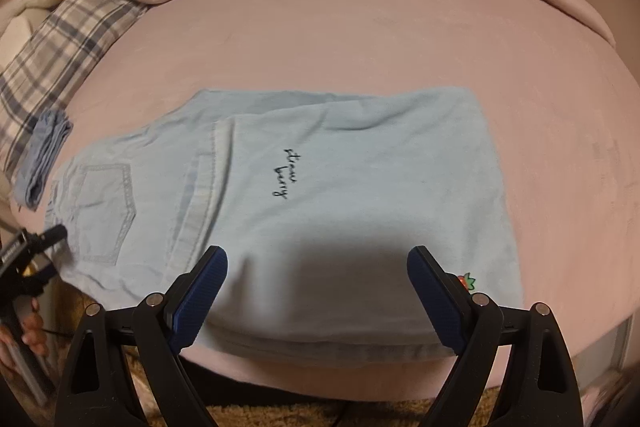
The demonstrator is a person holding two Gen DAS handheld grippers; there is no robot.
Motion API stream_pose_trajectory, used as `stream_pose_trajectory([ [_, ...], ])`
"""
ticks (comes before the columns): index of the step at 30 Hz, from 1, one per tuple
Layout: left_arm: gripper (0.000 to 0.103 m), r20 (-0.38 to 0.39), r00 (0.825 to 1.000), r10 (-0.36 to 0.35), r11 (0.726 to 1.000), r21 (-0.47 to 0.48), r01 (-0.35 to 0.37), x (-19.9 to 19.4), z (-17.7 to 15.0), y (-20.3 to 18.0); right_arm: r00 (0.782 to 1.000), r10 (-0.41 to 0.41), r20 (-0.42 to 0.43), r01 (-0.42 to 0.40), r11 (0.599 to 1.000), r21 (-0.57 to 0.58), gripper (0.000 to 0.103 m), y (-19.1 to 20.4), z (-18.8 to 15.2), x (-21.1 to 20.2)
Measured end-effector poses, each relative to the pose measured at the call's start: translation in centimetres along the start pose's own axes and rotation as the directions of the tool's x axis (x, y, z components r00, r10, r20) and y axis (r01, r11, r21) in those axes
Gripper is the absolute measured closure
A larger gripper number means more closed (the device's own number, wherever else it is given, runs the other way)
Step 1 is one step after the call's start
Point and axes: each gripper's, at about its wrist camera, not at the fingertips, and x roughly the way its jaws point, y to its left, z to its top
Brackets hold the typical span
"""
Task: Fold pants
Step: 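Move the left gripper to the elastic waistband of the jeans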
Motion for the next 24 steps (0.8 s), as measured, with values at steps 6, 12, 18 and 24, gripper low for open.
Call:
stream_pose_trajectory([
  [6, 0.017, -0.001, 1.000, -0.007, 1.000, -0.017, 0.007, -0.3, -0.5, 0.4, 1.000, 0.008, -0.001, -0.008, 1.000, 0.025, 0.012, -0.1, 0.0, 0.2],
  [12, 0.031, -0.033, 0.998, -0.046, 0.997, -0.059, 0.044, -1.1, -1.4, 1.1, 1.000, 0.021, -0.016, -0.020, 0.999, 0.033, 0.012, -0.1, -0.2, 0.5],
  [18, 0.040, -0.092, 0.991, -0.098, 0.992, -0.084, 0.090, -1.3, -2.3, 1.4, 0.999, 0.040, -0.004, -0.040, 0.998, 0.041, 0.012, -0.3, -0.1, 0.3],
  [24, 0.050, -0.114, 0.986, -0.120, 0.989, -0.100, 0.109, -1.7, -2.2, 1.4, 0.999, 0.042, -0.008, -0.041, 0.998, 0.052, 0.012, -0.3, -0.2, 0.4],
])
